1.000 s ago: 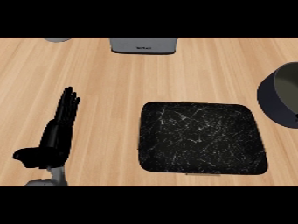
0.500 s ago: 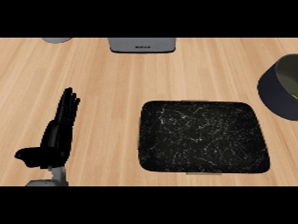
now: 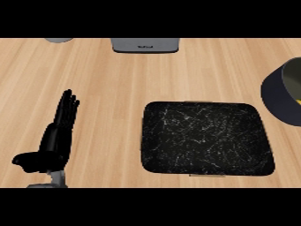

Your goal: Pick the lemon from the tray and place it in the pot

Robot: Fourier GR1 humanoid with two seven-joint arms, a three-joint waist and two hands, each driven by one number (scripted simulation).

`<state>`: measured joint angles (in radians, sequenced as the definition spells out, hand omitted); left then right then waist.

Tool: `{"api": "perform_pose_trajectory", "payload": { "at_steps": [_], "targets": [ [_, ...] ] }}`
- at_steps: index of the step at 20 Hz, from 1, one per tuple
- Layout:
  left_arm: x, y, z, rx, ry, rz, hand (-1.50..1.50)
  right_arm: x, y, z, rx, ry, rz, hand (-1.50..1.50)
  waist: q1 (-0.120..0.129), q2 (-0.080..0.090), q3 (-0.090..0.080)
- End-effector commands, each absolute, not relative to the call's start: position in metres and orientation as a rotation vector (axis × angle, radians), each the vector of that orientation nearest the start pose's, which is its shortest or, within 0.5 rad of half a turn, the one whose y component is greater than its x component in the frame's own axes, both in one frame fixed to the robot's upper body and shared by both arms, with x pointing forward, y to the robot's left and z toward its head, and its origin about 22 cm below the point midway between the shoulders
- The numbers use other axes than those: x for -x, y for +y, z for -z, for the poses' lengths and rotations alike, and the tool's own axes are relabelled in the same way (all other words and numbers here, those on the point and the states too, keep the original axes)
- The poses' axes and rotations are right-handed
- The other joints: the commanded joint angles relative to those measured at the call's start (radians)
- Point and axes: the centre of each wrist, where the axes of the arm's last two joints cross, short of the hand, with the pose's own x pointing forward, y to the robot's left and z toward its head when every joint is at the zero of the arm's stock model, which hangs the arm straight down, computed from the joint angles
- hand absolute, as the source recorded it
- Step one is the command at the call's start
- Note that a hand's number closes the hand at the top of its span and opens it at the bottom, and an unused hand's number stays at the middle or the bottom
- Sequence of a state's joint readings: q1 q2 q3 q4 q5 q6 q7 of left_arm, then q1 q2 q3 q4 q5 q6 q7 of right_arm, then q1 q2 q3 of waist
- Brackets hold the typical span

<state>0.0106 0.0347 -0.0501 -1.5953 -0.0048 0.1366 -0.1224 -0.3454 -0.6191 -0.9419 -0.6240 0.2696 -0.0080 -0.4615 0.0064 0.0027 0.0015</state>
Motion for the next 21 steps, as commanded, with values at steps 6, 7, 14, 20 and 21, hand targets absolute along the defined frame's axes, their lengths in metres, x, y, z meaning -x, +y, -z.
{"api": "perform_pose_trajectory", "payload": {
  "at_steps": [6, 7, 14, 20, 21],
  "targets": [
    [-0.244, 0.24, 0.0, -0.114, -1.708, -0.036, 0.0, -0.167, -0.597, -0.04, 0.974, -1.567, 0.354, -1.5, 0.005, 0.004, 0.002],
    [-0.232, 0.225, 0.009, -0.093, -1.709, -0.032, 0.0, -0.147, -0.601, -0.031, 0.984, -1.561, 0.353, -1.5, 0.005, 0.004, 0.003],
    [-0.241, 0.226, -0.001, -0.095, -1.696, -0.036, 0.0, -0.128, -0.615, -0.043, 1.03, -1.56, 0.433, -1.5, 0.003, 0.003, 0.003],
    [-0.247, 0.23, -0.013, -0.095, -1.72, -0.036, 0.0, -0.11, -0.628, -0.061, 1.056, -1.547, 0.553, -1.5, 0.003, 0.003, 0.004],
    [-0.245, 0.216, 0.01, -0.103, -1.721, -0.038, 0.0, -0.102, -0.629, -0.059, 1.089, -1.549, 0.529, -1.5, -0.002, 0.004, 0.003]
  ]
}}
